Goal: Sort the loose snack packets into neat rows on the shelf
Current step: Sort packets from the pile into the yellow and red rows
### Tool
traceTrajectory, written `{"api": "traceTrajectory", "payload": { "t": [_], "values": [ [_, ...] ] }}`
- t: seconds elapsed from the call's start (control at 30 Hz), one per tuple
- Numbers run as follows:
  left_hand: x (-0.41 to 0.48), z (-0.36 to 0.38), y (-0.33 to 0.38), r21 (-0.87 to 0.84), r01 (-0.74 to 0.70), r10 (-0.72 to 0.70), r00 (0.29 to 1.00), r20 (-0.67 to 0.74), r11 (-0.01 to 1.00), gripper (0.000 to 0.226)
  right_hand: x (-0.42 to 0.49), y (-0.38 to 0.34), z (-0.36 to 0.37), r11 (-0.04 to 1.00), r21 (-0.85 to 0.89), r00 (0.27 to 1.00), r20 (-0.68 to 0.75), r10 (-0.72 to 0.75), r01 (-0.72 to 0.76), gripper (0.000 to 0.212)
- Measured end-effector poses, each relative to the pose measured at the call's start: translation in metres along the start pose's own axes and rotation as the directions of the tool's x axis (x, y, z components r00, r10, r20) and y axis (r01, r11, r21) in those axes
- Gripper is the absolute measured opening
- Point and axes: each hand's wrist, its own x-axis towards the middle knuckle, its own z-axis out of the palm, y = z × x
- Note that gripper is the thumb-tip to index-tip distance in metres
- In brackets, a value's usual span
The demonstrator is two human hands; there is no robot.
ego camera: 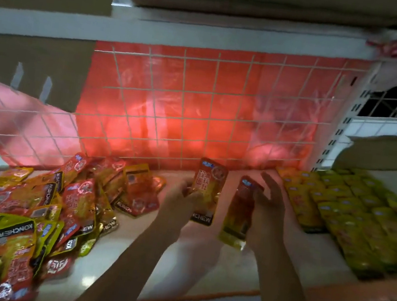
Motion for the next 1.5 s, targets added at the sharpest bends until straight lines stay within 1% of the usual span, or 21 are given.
{"api": "traceTrajectory", "payload": {
  "t": [0.07, 0.13, 0.17, 0.2, 0.23, 0.33, 0.43, 0.5, 0.57, 0.6, 0.67, 0.7, 0.77, 0.93, 1.07, 1.13, 1.2, 1.3, 1.37, 1.4, 1.5],
  "values": [
    [-0.010, 0.028, -0.001, -0.003, 0.012, -0.012, 0.998, 0.069, 1.000, 0.029, 0.000, -0.012, -0.028, 1.000, -0.005, 1.000, -0.006, -0.021, 0.021, 0.024],
    [-0.018, 0.056, -0.003, -0.001, 0.012, -0.012, 0.994, 0.105, 1.000, 0.026, 0.001, -0.026, -0.058, 0.999, 0.039, 0.999, 0.038, 0.032, -0.033, 0.008],
    [-0.022, 0.072, -0.004, 0.001, 0.016, -0.016, 0.994, 0.110, 1.000, 0.025, 0.002, -0.033, -0.074, 0.996, 0.055, 0.995, 0.072, 0.064, -0.068, 0.016],
    [-0.026, 0.088, -0.005, -0.004, 0.021, -0.020, 0.992, 0.121, 1.000, 0.024, 0.004, -0.040, -0.092, 0.994, 0.058, 0.989, 0.117, 0.085, -0.092, 0.032],
    [-0.032, 0.106, -0.007, 0.000, 0.017, -0.017, 0.990, 0.140, 1.000, 0.024, 0.006, -0.046, -0.110, 0.995, 0.041, 0.984, 0.159, 0.083, -0.091, 0.041],
    [-0.052, 0.167, -0.015, 0.026, -0.005, 0.000, 0.981, 0.192, 1.000, 0.024, 0.011, -0.067, -0.171, 0.998, -0.022, 0.981, 0.187, 0.057, -0.054, 0.031],
    [-0.074, 0.232, -0.020, 0.006, 0.006, -0.007, 0.972, 0.234, 1.000, 0.024, 0.021, -0.094, -0.236, 0.995, 0.008, 0.978, 0.187, 0.094, -0.097, 0.027],
    [-0.084, 0.267, -0.022, -0.005, 0.001, 0.000, 0.969, 0.248, 1.000, 0.021, 0.028, -0.107, -0.272, 0.984, 0.065, 0.977, 0.149, 0.154, -0.165, 0.029],
    [-0.098, 0.305, -0.027, -0.018, 0.004, 0.001, 0.963, 0.271, 1.000, 0.021, 0.033, -0.124, -0.313, 0.977, 0.067, 0.976, 0.094, 0.197, -0.203, 0.038],
    [-0.105, 0.323, -0.028, -0.024, 0.006, 0.001, 0.956, 0.293, 1.000, 0.023, 0.036, -0.132, -0.331, 0.979, 0.065, 0.978, 0.094, 0.189, -0.195, 0.042],
    [-0.115, 0.354, -0.028, -0.021, 0.029, -0.020, 0.932, 0.361, 0.999, 0.024, 0.039, -0.147, -0.362, 0.986, 0.055, 0.982, 0.118, 0.151, -0.158, 0.032],
    [-0.119, 0.368, -0.028, -0.015, 0.038, -0.029, 0.920, 0.392, 0.999, 0.024, 0.042, -0.153, -0.375, 0.990, 0.032, 0.986, 0.103, 0.130, -0.134, 0.026],
    [-0.122, 0.395, -0.027, 0.014, 0.019, -0.023, 0.903, 0.428, 1.000, 0.022, 0.049, -0.165, -0.400, 0.996, -0.007, 0.994, 0.066, 0.088, -0.087, 0.026],
    [-0.114, 0.460, -0.029, 0.050, 0.052, -0.069, 0.896, 0.439, 0.997, 0.021, 0.073, -0.179, -0.448, 0.999, 0.002, 0.997, -0.062, 0.049, -0.049, 0.019],
    [-0.092, 0.519, -0.038, 0.088, 0.093, -0.122, 0.898, 0.423, 0.992, 0.003, 0.107, -0.189, -0.483, 0.999, 0.039, 0.987, -0.155, 0.043, -0.037, 0.025],
    [-0.078, 0.548, -0.039, 0.142, 0.054, -0.110, 0.900, 0.422, 0.988, 0.011, 0.132, -0.196, -0.502, 0.999, 0.023, 0.983, -0.181, 0.034, -0.030, 0.024],
    [-0.060, 0.576, -0.037, 0.210, 0.003, -0.094, 0.900, 0.427, 0.978, 0.019, 0.159, -0.204, -0.518, 0.999, 0.027, 0.981, -0.195, 0.022, -0.017, 0.023],
    [-0.031, 0.614, -0.032, 0.295, -0.049, -0.087, 0.898, 0.432, 0.954, 0.011, 0.200, -0.214, -0.539, 1.000, 0.003, 0.985, -0.173, -0.005, 0.006, 0.020],
    [-0.014, 0.635, -0.034, 0.332, -0.064, -0.092, 0.897, 0.432, 0.941, 0.016, 0.223, -0.217, -0.550, 1.000, -0.022, 0.982, -0.187, -0.026, 0.022, 0.016],
    [-0.006, 0.646, -0.035, 0.334, -0.070, -0.089, 0.895, 0.437, 0.940, 0.017, 0.235, -0.219, -0.555, 0.999, -0.025, 0.980, -0.197, -0.036, 0.032, 0.014],
    [0.015, 0.676, -0.040, 0.302, -0.036, -0.100, 0.902, 0.420, 0.953, 0.007, 0.267, -0.226, -0.570, 0.999, -0.027, 0.975, -0.219, -0.030, 0.025, 0.012]
  ]
}}
